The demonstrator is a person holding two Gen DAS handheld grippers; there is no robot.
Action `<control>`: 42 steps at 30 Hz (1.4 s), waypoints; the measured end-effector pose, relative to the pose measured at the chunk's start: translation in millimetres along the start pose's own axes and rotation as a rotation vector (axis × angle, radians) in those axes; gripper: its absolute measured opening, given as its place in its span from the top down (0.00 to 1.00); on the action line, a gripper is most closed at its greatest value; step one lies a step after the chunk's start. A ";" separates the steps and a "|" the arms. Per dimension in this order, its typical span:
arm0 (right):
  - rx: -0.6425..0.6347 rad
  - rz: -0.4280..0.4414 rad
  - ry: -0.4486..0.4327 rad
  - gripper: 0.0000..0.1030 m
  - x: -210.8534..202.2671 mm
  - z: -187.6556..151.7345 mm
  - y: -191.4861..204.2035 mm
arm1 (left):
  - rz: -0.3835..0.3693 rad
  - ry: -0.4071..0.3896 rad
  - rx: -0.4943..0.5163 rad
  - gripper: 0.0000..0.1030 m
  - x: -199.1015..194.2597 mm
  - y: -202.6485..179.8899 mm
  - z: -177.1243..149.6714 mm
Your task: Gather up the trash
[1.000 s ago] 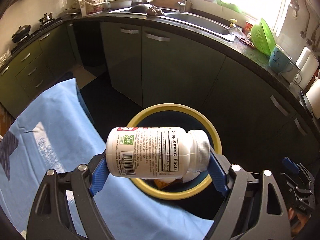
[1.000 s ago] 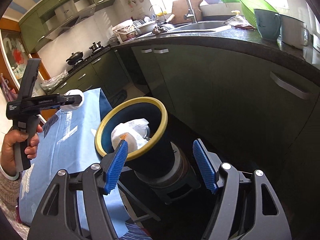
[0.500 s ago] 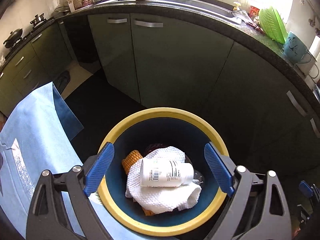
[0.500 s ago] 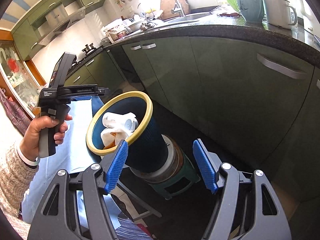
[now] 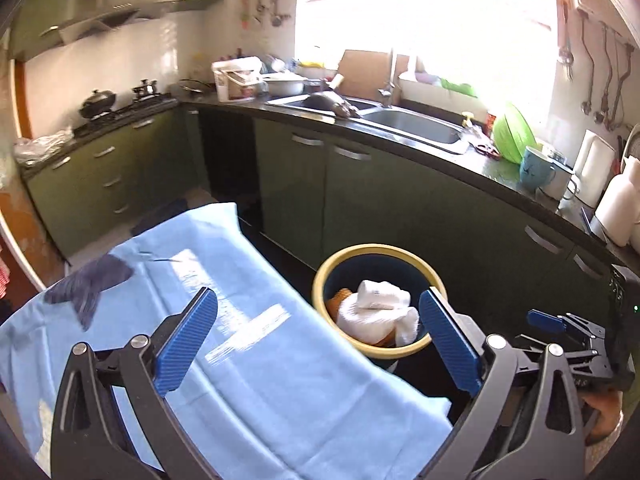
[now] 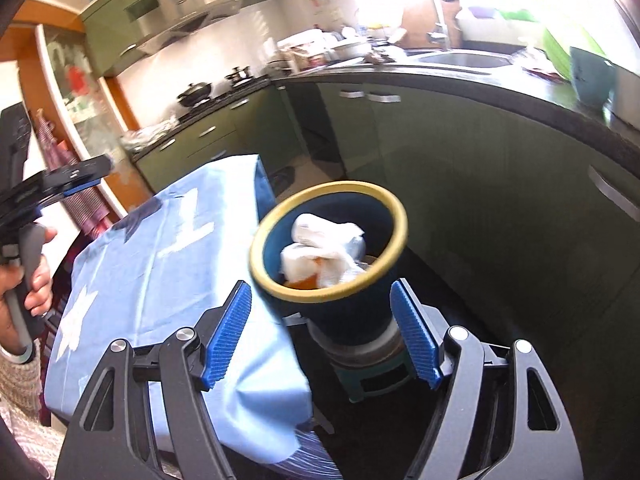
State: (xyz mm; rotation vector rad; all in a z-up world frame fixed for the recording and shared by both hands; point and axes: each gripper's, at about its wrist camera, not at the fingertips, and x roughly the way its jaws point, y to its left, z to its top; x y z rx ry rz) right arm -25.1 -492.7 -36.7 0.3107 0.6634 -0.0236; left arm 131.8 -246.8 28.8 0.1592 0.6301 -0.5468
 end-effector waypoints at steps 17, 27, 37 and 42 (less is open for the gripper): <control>-0.299 0.065 -0.123 0.05 -18.9 -16.9 163.5 | 0.507 -0.124 -0.252 0.06 -215.2 108.9 -146.4; -0.320 -0.029 -0.207 0.05 -80.8 -26.5 166.1 | 0.527 -0.142 -0.266 0.06 -245.9 98.0 -165.1; -0.298 -0.014 -0.243 0.05 -102.8 -28.2 151.7 | 0.553 -0.177 -0.265 0.06 -262.2 87.7 -168.5; -0.297 -0.012 -0.250 0.05 -104.9 -27.1 151.0 | 0.552 -0.186 -0.258 0.06 -263.4 84.6 -167.3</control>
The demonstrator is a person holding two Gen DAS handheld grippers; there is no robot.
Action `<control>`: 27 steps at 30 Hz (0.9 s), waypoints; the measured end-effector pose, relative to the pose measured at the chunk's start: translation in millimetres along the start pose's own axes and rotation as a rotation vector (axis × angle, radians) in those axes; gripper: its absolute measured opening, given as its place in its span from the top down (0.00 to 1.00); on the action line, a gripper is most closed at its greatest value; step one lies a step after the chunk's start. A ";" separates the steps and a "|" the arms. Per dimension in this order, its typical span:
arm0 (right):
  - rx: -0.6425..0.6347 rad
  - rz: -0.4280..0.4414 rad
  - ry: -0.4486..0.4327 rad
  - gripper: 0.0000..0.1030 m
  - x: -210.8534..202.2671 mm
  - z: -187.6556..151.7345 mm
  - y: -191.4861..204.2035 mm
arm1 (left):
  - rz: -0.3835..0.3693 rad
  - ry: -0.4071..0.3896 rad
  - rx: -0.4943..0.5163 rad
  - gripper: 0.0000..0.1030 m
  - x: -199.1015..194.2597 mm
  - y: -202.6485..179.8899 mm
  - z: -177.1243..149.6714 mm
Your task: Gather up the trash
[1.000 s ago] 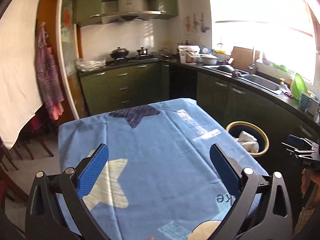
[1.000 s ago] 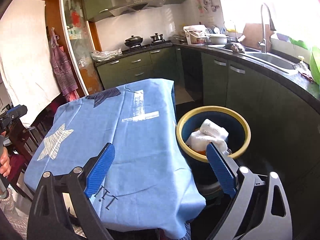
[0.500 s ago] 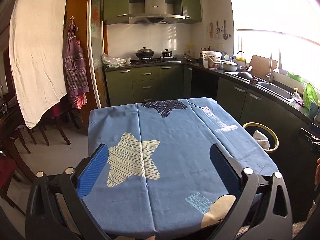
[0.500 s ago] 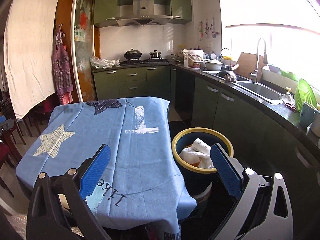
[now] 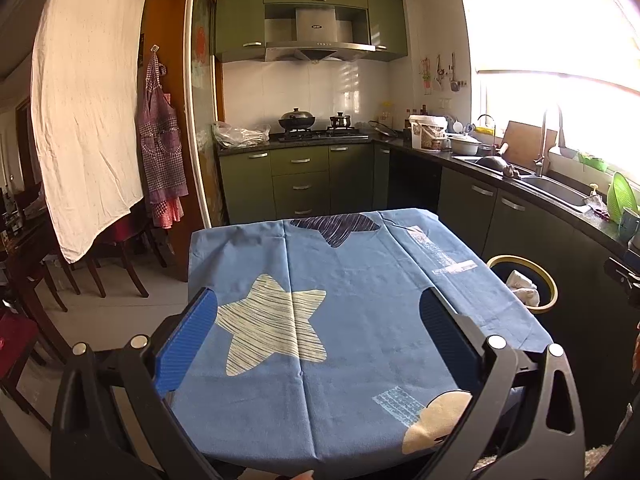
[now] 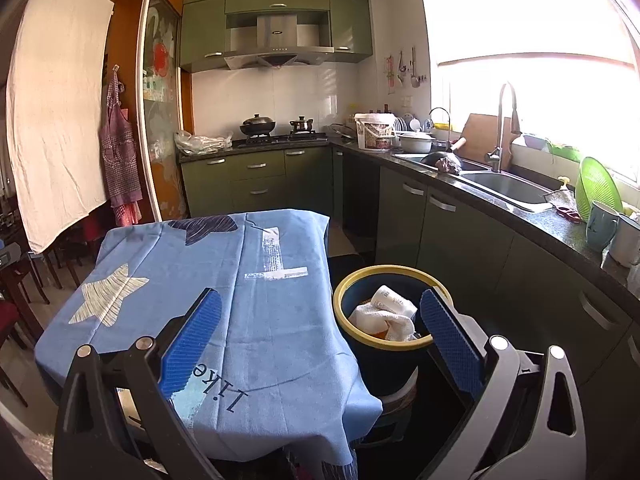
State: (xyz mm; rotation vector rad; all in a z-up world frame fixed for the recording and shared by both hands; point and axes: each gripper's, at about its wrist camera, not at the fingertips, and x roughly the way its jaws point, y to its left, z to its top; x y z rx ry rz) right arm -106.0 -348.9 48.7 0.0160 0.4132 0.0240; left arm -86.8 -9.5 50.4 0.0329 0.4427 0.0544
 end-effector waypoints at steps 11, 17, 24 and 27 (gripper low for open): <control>-0.001 0.002 -0.004 0.05 -1.0 1.7 -1.6 | -0.019 0.014 0.000 0.06 1.7 -2.0 -2.5; 0.000 0.002 -0.004 0.05 -0.9 1.7 -1.8 | -0.027 0.019 0.003 0.06 2.8 -3.9 -3.2; 0.000 0.006 0.000 0.05 -0.1 1.9 -1.4 | -0.031 0.024 0.007 0.06 3.9 -4.8 -5.0; 0.000 0.006 -0.001 0.05 -0.2 1.9 -1.3 | -0.033 0.027 0.009 0.06 4.4 -5.2 -5.5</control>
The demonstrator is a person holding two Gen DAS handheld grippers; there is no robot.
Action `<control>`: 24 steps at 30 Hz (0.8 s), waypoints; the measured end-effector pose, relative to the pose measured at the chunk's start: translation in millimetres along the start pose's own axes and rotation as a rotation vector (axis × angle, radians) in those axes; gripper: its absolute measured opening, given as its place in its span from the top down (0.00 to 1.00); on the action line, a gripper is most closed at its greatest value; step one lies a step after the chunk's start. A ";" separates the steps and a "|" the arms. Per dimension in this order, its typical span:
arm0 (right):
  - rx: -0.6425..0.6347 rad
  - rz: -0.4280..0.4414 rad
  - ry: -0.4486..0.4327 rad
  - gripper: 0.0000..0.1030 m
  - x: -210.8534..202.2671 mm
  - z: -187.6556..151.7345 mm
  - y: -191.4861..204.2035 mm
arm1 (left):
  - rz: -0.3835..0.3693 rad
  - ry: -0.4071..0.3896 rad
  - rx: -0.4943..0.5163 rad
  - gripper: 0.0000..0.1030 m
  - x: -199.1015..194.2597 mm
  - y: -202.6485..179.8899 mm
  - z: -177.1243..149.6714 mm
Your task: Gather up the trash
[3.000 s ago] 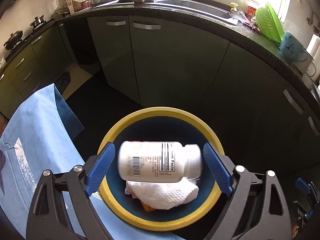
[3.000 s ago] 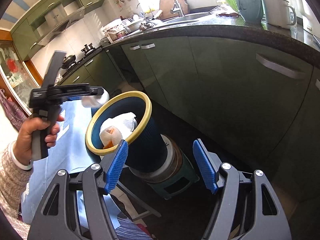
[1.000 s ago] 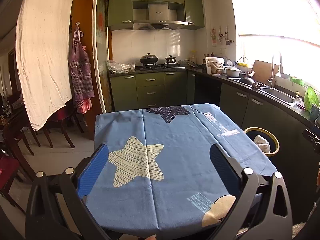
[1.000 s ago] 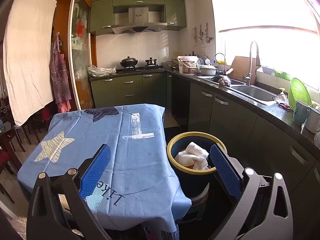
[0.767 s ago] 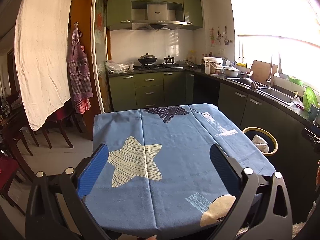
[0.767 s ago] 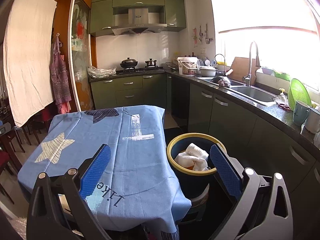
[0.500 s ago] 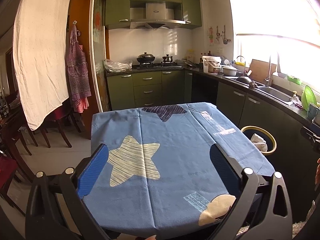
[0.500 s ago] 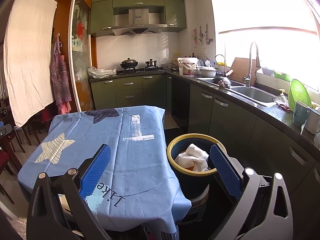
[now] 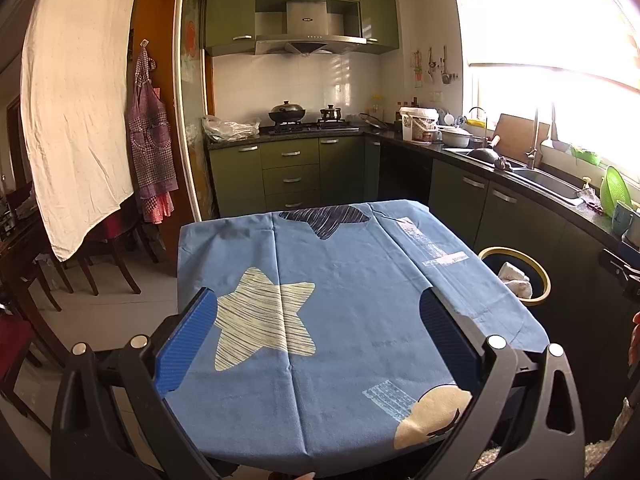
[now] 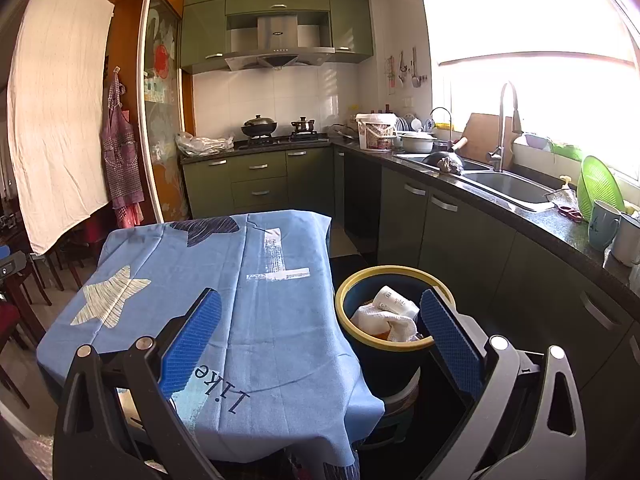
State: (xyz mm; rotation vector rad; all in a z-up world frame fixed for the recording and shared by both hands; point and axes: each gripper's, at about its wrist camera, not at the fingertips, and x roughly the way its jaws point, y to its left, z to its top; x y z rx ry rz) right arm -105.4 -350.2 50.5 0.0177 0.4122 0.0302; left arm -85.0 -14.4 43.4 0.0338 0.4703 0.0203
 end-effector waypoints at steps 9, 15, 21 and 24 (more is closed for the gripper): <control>0.000 -0.002 0.002 0.05 1.1 -0.2 -0.2 | -0.007 0.009 0.008 0.06 3.1 -2.1 -1.5; -0.001 -0.002 0.007 0.05 3.7 -1.1 0.0 | -0.012 0.009 0.004 0.06 3.3 -1.7 -1.5; 0.000 -0.003 0.007 0.05 4.5 -1.3 0.4 | -0.019 0.013 0.005 0.06 4.5 -1.9 -2.6; -0.002 -0.002 0.009 0.05 4.6 -1.8 0.8 | -0.022 0.014 0.005 0.06 4.4 -2.3 -3.6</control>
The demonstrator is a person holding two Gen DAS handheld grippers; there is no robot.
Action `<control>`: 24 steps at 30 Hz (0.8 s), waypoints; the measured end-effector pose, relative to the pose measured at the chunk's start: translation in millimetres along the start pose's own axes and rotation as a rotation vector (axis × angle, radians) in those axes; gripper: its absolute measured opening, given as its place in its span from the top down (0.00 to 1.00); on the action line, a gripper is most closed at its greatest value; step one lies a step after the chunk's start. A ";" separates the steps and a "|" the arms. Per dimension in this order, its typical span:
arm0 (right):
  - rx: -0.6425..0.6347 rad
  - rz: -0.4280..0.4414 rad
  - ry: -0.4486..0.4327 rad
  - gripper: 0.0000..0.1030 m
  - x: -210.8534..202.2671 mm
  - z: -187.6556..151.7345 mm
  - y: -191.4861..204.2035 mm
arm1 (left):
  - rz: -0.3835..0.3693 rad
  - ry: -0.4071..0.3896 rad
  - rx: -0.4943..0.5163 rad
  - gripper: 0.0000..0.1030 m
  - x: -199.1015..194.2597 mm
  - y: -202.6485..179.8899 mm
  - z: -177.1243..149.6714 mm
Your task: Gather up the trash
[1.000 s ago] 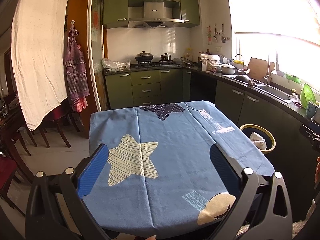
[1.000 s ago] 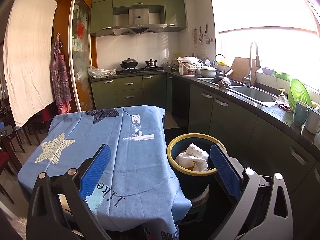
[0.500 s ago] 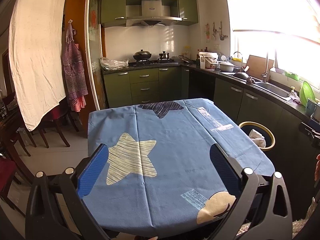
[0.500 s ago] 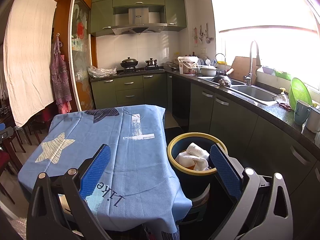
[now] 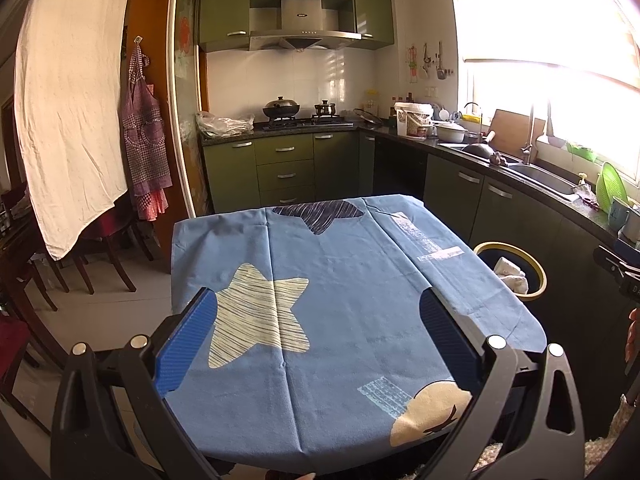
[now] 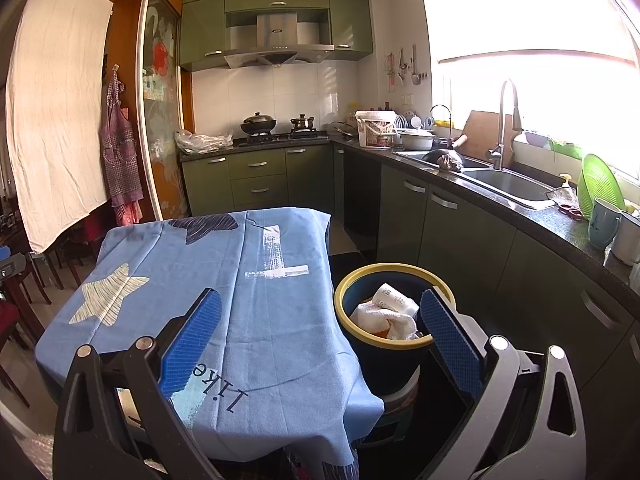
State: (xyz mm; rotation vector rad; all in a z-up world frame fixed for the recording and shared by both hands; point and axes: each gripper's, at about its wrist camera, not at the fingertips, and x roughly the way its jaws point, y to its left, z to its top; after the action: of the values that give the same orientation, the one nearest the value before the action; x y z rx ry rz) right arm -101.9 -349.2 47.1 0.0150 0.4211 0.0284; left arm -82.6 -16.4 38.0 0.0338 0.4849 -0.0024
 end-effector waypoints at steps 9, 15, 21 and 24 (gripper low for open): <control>0.003 0.003 0.007 0.05 2.1 -2.9 1.1 | -0.005 0.011 0.003 0.06 2.9 -0.7 -1.4; 0.002 0.006 0.009 0.05 4.2 -4.8 2.5 | -0.007 0.021 0.005 0.06 5.2 -0.6 -1.0; 0.006 0.003 0.007 0.05 4.1 -5.0 1.1 | -0.006 0.023 0.006 0.06 5.2 -1.2 -1.3; 0.005 0.004 0.010 0.05 5.2 -5.2 1.2 | -0.009 0.028 0.008 0.06 6.4 -0.7 -2.2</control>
State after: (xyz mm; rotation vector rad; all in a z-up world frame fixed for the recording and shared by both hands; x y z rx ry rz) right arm -99.3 -347.9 40.2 0.0206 0.4308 0.0314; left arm -78.0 -17.0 33.1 0.0393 0.5128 -0.0124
